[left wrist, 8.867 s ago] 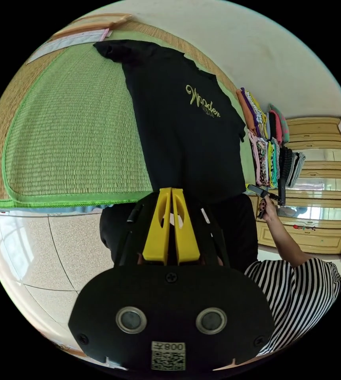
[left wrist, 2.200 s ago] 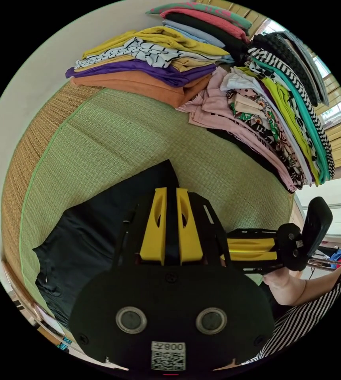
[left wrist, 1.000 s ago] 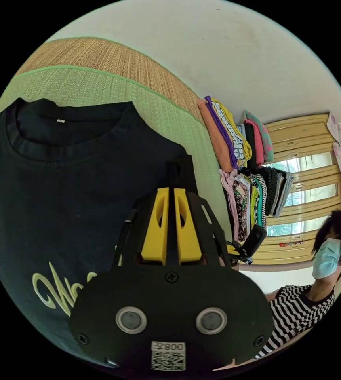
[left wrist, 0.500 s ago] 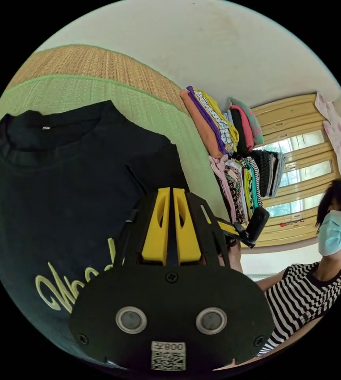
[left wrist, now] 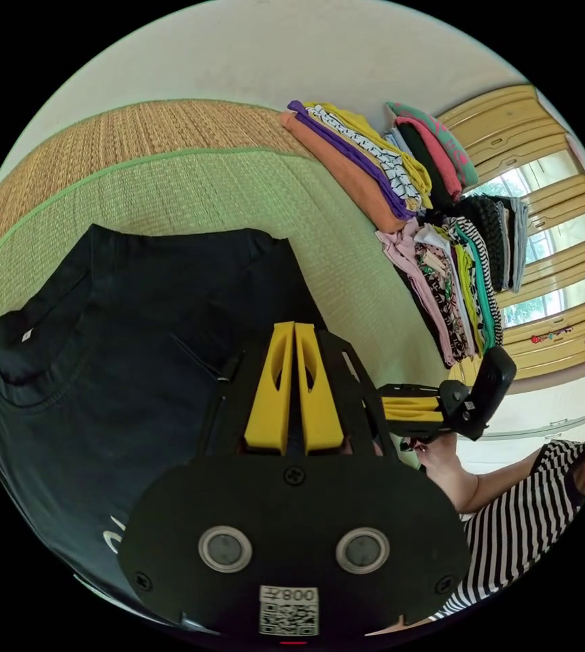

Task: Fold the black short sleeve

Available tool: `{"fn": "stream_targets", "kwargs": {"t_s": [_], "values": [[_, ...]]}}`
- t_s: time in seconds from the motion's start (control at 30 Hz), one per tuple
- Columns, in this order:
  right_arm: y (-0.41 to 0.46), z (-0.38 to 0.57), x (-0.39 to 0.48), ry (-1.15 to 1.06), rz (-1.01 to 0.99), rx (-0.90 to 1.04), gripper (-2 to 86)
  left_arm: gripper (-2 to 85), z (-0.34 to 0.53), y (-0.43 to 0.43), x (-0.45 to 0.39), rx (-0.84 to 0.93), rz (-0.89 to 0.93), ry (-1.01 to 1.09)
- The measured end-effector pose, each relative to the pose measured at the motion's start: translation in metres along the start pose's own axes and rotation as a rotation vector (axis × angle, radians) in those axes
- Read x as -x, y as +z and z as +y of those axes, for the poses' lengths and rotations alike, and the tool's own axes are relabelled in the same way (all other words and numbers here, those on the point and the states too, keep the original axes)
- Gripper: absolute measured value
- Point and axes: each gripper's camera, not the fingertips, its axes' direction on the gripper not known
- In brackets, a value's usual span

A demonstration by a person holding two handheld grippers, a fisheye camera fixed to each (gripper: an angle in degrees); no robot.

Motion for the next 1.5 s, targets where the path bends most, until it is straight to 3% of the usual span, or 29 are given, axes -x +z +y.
{"fn": "stream_targets", "kwargs": {"t_s": [0.33,0.77,0.9,1.0,1.2,1.3,1.5], "values": [[-0.032,0.0,-0.021,0.024,-0.102,-0.093,0.0,0.0,-0.017,0.037,-0.019,0.014,-0.072,0.016],[-0.065,-0.011,-0.053,0.115,-0.027,-0.082,0.0,0.0,0.035,0.084,-0.047,0.044,-0.042,0.094],[-0.081,-0.017,-0.059,0.113,-0.024,-0.094,0.0,0.0,0.063,0.09,-0.055,-0.003,0.008,0.123],[-0.087,-0.022,-0.067,0.133,-0.048,-0.084,0.0,0.0,0.086,0.118,-0.054,0.074,-0.018,0.136],[-0.107,-0.036,-0.073,0.135,-0.044,-0.085,0.1,0.1,0.139,0.129,-0.043,-0.004,0.07,0.11],[-0.118,-0.044,-0.077,0.143,-0.06,-0.086,0.1,0.0,0.169,0.155,-0.037,0.078,0.026,0.123],[-0.143,-0.064,-0.079,0.152,-0.067,-0.099,0.1,0.0,0.236,0.157,-0.01,-0.049,0.081,0.073]]}}
